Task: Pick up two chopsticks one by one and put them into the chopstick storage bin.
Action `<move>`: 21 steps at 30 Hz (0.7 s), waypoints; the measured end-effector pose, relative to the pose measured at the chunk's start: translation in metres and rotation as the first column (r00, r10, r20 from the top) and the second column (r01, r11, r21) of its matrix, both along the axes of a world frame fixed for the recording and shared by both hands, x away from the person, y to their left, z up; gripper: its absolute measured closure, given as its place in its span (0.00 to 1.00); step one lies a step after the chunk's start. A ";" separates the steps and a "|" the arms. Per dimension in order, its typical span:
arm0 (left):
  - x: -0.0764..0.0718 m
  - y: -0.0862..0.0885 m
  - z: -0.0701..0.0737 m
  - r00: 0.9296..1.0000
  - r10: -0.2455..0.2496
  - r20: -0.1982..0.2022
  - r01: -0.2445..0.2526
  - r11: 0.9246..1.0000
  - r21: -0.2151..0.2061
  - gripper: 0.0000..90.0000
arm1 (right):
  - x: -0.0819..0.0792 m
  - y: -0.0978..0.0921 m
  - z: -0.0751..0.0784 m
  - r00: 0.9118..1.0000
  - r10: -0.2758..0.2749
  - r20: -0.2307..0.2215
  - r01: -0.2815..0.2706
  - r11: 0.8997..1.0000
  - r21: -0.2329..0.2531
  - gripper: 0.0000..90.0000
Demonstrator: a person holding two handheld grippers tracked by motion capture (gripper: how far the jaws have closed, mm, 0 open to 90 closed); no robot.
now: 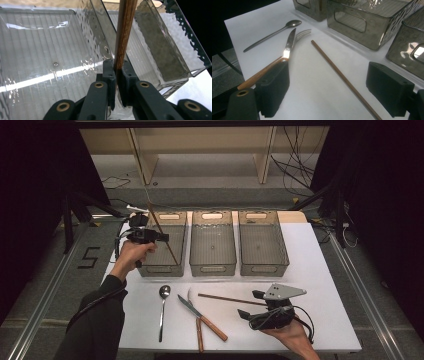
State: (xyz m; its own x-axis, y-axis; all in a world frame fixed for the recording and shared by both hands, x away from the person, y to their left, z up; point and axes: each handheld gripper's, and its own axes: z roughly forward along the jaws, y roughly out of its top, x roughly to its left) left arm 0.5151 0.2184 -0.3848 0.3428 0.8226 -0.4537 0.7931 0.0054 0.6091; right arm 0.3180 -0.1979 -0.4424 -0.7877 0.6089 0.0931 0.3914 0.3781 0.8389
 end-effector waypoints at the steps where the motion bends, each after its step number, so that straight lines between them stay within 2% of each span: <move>1: 0.000 0.000 -0.001 1.000 -0.003 -0.002 0.003 1.000 0.001 0.94 | 0.000 0.000 0.000 1.000 0.000 0.000 0.000 1.000 0.000 0.22; 10: 0.000 -0.007 -0.006 1.000 -0.014 -0.026 0.014 1.000 -0.011 0.93 | 0.000 0.000 0.000 1.000 0.001 0.000 -0.001 1.000 -0.003 0.22; 21: 0.001 -0.009 -0.014 0.999 -0.018 -0.049 0.019 1.000 0.011 0.93 | 0.000 0.000 0.000 1.000 0.000 0.002 0.000 1.000 -0.006 0.22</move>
